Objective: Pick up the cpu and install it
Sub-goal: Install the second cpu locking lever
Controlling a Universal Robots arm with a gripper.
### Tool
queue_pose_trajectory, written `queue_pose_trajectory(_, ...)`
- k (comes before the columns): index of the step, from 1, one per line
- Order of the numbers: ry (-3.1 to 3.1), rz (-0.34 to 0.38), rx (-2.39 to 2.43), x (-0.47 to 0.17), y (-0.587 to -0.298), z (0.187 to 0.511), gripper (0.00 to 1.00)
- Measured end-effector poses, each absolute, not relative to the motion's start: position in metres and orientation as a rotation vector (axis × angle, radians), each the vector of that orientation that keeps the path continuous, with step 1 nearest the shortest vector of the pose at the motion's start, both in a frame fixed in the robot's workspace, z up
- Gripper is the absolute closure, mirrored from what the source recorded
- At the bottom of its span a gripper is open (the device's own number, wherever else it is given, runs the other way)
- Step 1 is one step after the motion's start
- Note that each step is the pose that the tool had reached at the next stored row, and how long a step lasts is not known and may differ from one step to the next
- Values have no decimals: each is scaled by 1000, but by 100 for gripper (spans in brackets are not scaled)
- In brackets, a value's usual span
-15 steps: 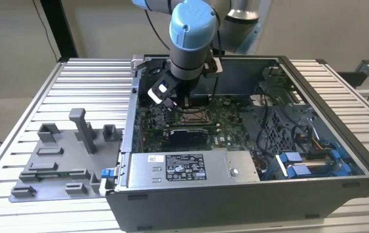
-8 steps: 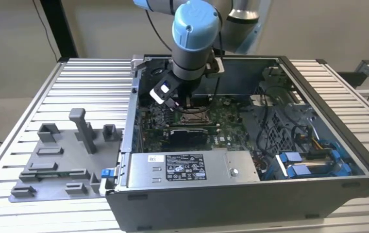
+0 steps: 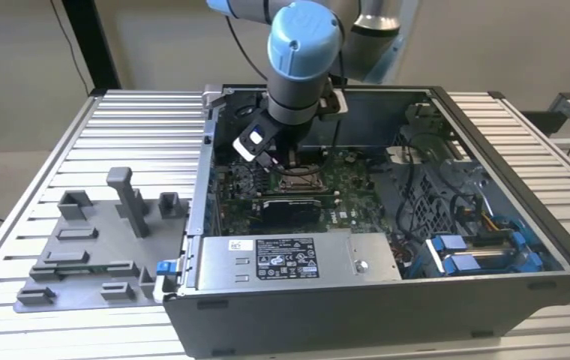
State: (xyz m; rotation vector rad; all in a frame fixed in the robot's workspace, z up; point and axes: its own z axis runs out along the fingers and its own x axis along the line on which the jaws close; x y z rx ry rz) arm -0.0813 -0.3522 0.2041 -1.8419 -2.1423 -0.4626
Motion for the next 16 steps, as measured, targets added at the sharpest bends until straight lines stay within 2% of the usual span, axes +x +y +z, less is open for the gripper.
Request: queue_pose_trajectory(16,-2147,-454,-1846,-69,-350,198,100)
